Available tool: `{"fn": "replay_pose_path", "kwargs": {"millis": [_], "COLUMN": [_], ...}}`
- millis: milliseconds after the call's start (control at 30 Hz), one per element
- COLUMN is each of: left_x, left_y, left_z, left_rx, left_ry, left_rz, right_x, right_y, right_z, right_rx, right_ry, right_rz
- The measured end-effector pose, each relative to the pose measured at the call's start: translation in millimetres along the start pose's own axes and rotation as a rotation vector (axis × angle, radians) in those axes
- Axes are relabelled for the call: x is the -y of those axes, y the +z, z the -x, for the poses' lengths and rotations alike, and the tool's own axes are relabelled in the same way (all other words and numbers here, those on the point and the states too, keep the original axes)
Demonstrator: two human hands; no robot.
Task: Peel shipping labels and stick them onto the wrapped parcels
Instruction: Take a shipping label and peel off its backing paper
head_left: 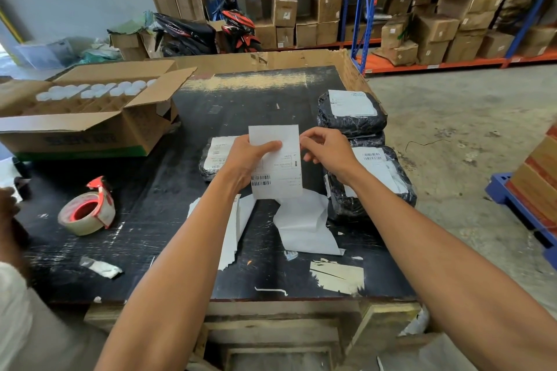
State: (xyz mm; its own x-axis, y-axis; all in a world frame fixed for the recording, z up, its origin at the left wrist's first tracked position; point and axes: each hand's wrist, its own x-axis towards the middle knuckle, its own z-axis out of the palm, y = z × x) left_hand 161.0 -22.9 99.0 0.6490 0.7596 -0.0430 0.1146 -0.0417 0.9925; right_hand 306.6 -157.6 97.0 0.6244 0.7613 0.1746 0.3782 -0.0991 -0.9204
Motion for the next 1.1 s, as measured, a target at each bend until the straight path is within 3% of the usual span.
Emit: {"fn": "replay_pose_path", "kwargs": {"millis": [667,1100], "left_x": [-5.4,-1.9], "left_y": [-2.2,-0.7], "left_z": [2.6,-3.5], "left_rx": [0.06,0.01], "left_ry": [0.012,0.017], "left_rz": [-0.032,-0.119], "right_x": [-3.9,-2.7], "right_y": [-0.1,0.4], "right_z": [-3.4,-4.4], "right_rx": [0.1,0.037], "right_ry": [0.023,-0.021], "right_rz": [-0.082,-0.006]}}
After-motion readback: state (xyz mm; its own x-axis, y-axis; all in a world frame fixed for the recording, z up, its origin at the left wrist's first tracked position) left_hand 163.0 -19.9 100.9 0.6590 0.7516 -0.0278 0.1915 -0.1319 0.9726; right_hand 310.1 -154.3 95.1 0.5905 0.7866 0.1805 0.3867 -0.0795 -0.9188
